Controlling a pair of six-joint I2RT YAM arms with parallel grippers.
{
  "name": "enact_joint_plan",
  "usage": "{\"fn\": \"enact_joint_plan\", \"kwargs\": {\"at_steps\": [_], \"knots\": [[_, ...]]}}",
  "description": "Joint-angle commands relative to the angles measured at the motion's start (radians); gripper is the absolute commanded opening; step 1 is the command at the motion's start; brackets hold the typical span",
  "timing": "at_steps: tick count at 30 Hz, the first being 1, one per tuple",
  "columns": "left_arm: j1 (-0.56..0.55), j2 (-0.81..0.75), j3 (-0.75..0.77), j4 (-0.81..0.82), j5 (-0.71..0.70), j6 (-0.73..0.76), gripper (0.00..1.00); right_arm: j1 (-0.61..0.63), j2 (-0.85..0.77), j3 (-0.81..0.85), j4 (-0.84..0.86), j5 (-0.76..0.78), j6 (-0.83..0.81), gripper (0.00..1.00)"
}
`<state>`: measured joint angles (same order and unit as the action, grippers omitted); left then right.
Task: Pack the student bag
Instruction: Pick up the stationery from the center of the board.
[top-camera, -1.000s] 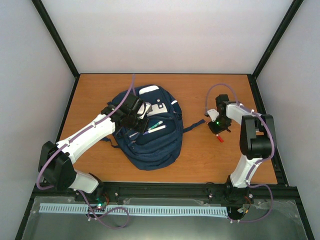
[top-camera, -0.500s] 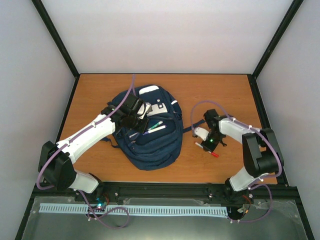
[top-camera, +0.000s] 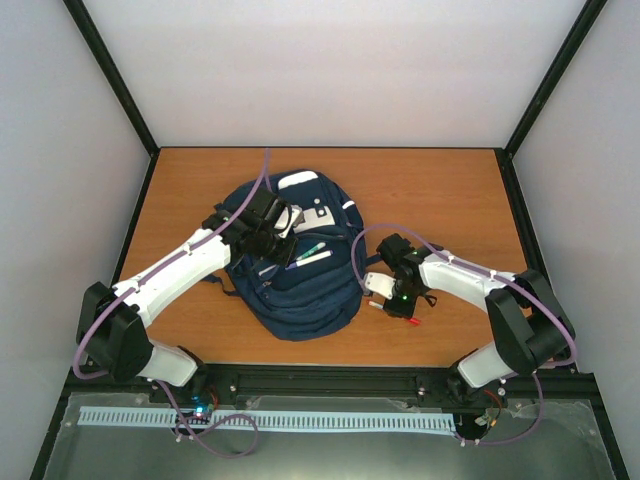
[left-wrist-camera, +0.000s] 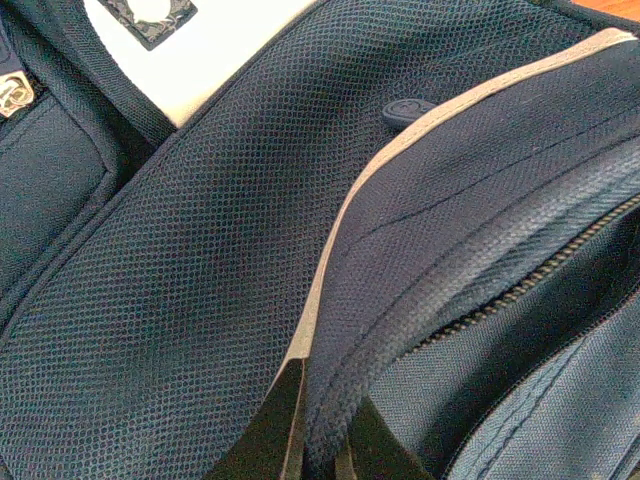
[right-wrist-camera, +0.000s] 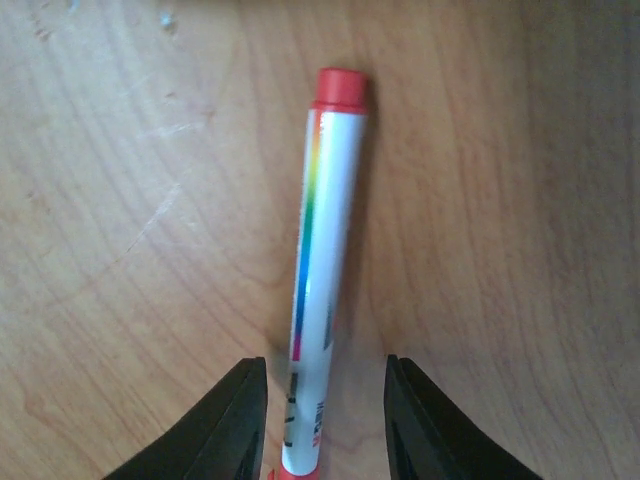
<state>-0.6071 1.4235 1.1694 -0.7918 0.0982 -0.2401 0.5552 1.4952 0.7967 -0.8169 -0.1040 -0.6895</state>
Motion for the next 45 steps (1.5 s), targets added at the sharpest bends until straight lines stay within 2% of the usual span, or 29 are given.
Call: {"fn": "enact_joint_plan", "kwargs": {"at_steps": [1, 7, 16, 25, 30, 36, 45], "knots": [[0.004, -0.026, 0.002, 0.037, -0.019, -0.025, 0.01, 0.007, -0.009, -0.002, 0.046, 0.029, 0.023, 0.37], [0.004, -0.014, 0.004, 0.038, -0.021, -0.023, 0.01, 0.021, -0.006, 0.002, 0.043, 0.029, 0.033, 0.39], [0.004, -0.008, 0.006, 0.04, -0.023, -0.024, 0.01, 0.035, -0.029, -0.036, -0.002, 0.061, 0.041, 0.35], [0.004, -0.002, 0.006, 0.045, -0.022, -0.025, 0.01, 0.035, -0.037, -0.077, -0.002, 0.084, 0.042, 0.14], [0.004, -0.006, 0.007, 0.041, -0.02, -0.024, 0.01, 0.035, -0.028, -0.052, 0.001, 0.097, 0.053, 0.09], [0.004, -0.018, 0.01, 0.037, -0.032, -0.02, 0.01, 0.036, -0.1, 0.043, -0.067, 0.086, 0.024, 0.06], [0.004, -0.018, 0.032, 0.034, -0.025, -0.019, 0.01, 0.058, -0.187, 0.313, -0.25, 0.015, -0.069, 0.06]]}}
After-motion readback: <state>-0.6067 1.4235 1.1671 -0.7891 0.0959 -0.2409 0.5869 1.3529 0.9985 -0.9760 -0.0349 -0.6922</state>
